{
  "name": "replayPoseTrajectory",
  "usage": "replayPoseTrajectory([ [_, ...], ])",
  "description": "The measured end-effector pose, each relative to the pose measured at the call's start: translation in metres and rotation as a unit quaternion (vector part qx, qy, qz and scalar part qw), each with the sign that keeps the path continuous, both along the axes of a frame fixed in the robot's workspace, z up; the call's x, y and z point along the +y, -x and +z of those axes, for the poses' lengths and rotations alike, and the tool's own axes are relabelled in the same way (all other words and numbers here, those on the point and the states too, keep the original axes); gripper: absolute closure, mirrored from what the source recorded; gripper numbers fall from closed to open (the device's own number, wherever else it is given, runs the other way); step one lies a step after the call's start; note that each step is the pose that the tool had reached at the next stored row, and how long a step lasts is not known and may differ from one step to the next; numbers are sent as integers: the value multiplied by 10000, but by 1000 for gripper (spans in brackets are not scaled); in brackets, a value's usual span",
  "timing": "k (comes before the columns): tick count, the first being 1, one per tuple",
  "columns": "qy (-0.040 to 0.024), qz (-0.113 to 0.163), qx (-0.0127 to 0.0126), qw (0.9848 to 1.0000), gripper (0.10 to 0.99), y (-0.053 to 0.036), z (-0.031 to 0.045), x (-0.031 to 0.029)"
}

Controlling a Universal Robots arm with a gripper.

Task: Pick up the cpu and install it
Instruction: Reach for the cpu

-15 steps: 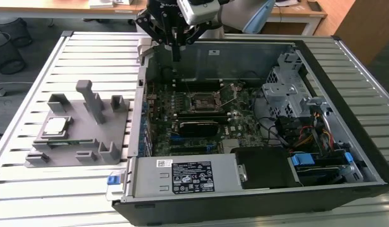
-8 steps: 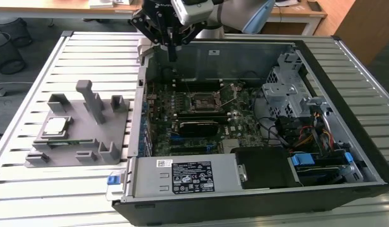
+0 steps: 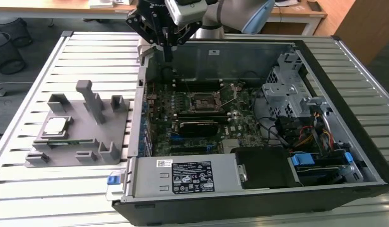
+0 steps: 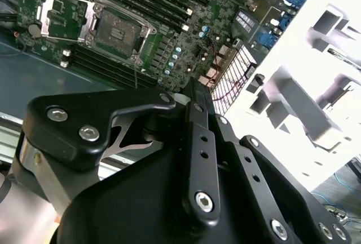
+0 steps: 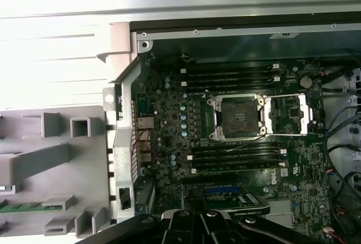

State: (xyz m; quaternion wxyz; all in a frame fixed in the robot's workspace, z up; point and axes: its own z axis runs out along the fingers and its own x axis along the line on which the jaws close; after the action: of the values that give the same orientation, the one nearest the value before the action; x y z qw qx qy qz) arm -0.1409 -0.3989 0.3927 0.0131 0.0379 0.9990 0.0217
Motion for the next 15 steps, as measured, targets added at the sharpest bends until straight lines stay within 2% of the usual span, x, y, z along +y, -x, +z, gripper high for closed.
replayPoseTrajectory([
  [15, 0, 0, 0, 10000, 980, 161, -9, 0],
])
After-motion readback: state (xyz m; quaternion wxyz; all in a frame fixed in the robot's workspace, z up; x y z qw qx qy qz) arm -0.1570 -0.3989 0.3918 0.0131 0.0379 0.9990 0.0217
